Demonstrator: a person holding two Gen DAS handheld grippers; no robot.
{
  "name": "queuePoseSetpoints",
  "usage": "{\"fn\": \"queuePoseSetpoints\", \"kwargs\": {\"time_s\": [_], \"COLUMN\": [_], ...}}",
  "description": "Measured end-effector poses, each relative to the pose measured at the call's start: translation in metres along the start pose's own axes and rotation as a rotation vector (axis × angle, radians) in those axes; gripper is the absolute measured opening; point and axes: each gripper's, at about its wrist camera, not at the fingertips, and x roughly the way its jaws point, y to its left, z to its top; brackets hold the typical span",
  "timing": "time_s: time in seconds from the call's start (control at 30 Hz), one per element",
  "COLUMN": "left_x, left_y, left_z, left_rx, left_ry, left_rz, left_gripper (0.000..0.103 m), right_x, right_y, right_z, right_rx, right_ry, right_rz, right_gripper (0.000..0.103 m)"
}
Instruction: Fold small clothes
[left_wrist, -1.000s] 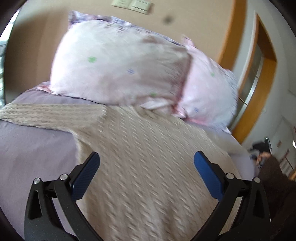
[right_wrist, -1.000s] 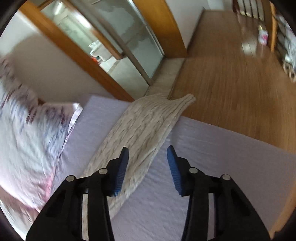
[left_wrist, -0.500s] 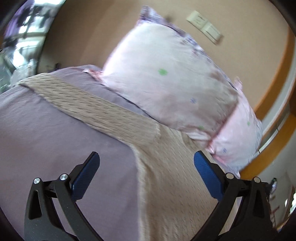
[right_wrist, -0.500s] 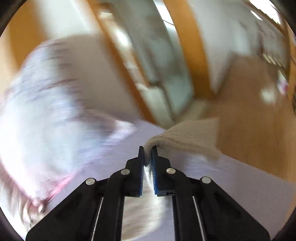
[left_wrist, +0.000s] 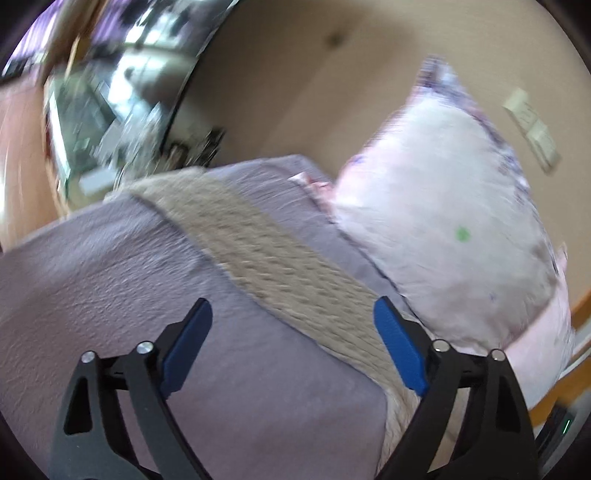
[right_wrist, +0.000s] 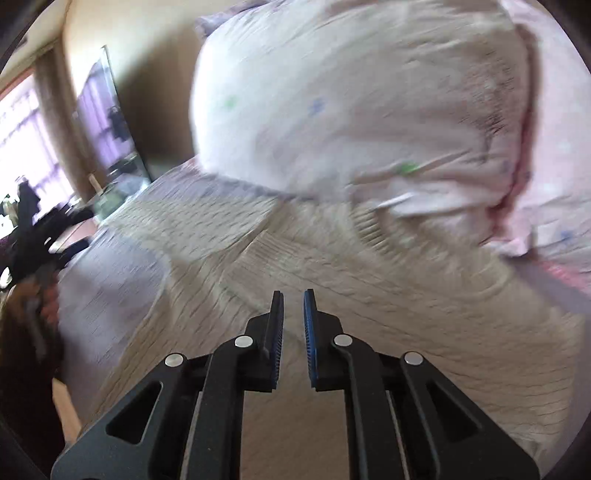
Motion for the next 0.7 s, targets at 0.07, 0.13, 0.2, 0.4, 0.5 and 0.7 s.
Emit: {"fn": "queuePoseSetpoints", "kwargs": {"time_s": [0.07, 0.13, 0.2, 0.4, 0.5, 0.7], "left_x": [0.010, 0.020, 0.029, 0.046, 0.053, 0.035], "left_y": [0.015, 0.029, 0.038, 0.058, 0.066, -0.013], "left_z": [0.009, 0.019, 0.025, 0.054, 0.065, 0.067], "left_rx": [-0.064, -0.124, -0.160, -0.264, -0.308, -0.065], "left_ry": [0.023, 0.038, 0.044, -0.004, -0.009, -0.089], "left_rz": [0.025, 0.046, 0.058, 0.075, 0.130, 0.169], "left_gripper": [0.080, 0.078, 0.077, 0.062, 0.026, 0.006], "right_x": [-0.017, -0.045, -0.060, -0.091, -0.097, -0.118], "right_y": [-0.010, -0.030, -0.047, -0.090, -0.101, -0.114], "right_z": [-0.002, -0.005, -0.004, -0.032, -0.039, -0.049], "right_rx": [0.031, 0.083, 0.113, 0.235, 0.266, 0.273], "right_ry": [-0.050, -0.136, -0.168, -0.194, -0.203, -0.243], "right_rz": [0.003, -0.036, -0.063, -0.111, -0.112, -0.135], "right_gripper": [0.062, 0.077, 0.077, 0.077, 0.077, 0.077]}}
